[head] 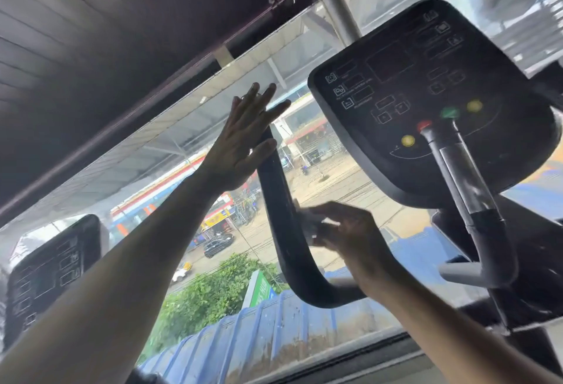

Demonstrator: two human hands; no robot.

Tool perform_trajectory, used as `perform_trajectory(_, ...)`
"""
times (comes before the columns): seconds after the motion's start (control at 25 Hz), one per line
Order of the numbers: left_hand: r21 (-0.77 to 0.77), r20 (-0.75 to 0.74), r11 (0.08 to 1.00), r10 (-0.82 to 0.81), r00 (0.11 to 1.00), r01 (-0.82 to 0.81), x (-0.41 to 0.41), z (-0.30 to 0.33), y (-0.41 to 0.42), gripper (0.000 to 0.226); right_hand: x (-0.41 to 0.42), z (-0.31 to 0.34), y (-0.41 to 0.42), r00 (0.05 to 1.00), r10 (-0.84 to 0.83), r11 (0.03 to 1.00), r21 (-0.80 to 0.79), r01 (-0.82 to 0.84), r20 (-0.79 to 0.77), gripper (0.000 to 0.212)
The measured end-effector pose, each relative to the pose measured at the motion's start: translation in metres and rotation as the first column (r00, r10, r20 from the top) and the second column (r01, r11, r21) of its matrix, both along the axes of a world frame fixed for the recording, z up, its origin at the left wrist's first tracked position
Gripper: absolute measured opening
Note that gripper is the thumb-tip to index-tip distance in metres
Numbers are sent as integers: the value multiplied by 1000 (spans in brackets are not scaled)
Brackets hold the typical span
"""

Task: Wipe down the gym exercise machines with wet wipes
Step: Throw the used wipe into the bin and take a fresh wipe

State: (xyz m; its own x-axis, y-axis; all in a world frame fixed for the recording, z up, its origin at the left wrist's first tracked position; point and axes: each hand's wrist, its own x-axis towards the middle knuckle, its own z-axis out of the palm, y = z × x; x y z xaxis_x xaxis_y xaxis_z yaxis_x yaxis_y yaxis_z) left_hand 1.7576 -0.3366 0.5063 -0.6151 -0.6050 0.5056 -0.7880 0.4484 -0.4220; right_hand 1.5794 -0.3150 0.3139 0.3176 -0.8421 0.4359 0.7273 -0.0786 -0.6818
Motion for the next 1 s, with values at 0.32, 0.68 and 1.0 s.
perform_trajectory(0.32,-16,1,999,32,999,-32,2,-1,3,72,39,40,-19,954,205,966,110,-232,217,13)
perform_trajectory(0.68,-34,-44,999,35,998,-37,1,-8,2,79,50,44,-41,875,449,893,-48,-448,180,25)
perform_trajectory(1.0,-37,-29,999,30,999,-31,4,-7,2,77,33,5,-53,718,640,627,-353,-694,-275,12)
